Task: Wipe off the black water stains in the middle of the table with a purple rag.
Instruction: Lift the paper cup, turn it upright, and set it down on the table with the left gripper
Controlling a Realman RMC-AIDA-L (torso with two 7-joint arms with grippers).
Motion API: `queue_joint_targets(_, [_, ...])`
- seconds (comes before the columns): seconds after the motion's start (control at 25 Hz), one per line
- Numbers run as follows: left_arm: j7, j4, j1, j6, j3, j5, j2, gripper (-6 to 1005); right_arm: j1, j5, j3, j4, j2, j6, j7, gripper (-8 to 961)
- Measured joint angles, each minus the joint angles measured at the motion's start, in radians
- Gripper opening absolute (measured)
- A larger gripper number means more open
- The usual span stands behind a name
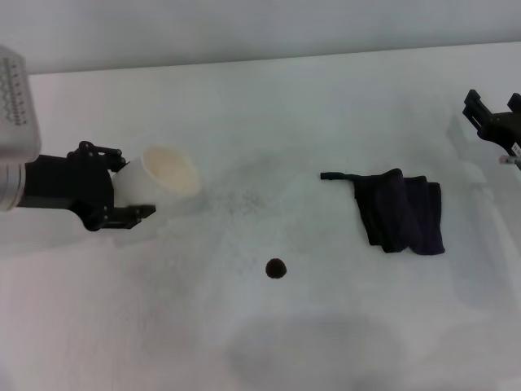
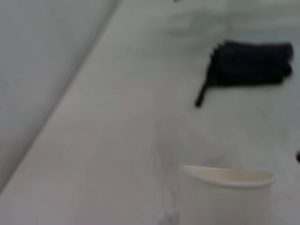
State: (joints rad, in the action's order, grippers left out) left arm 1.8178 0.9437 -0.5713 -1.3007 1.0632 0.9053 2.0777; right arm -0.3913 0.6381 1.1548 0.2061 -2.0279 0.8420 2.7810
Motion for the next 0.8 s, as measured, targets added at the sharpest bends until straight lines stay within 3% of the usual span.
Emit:
queue_joint_targets(0.2, [0.126,-0.137,0.052,0.086,-0.005,0.251,0.001,623,0.0,0.0,0.003,-0.005,0.002,0.0,0.0,795])
queue_joint_targets(0.4, [0.389,-0.38,0.086,0.171,-0.008,0.624,0.001,623,0.0,0.0,0.006,-0.008,0.004,0.0,0.0,795])
queue_joint_targets(0.56, [0.63,-0.606,0.081,0.199,-0.007,0.932,0.003,623,0.0,0.0,0.006,-0.009,0.004,0.0,0.0,795])
queue_joint_targets(0.76, [0.813,-0.843,0.046,0.236,-0.003,1.232,0.018,622,-0.011,0.0,0.006,-0.01,0.005,-0.002,0.001,794])
queue_joint_targets(0.8, [0.813,-0.843,0.046,0.236,-0.003,1.232,0.018,622,-0.011,0.0,0.006,-0.01,0.005,-0.002,0.001,794])
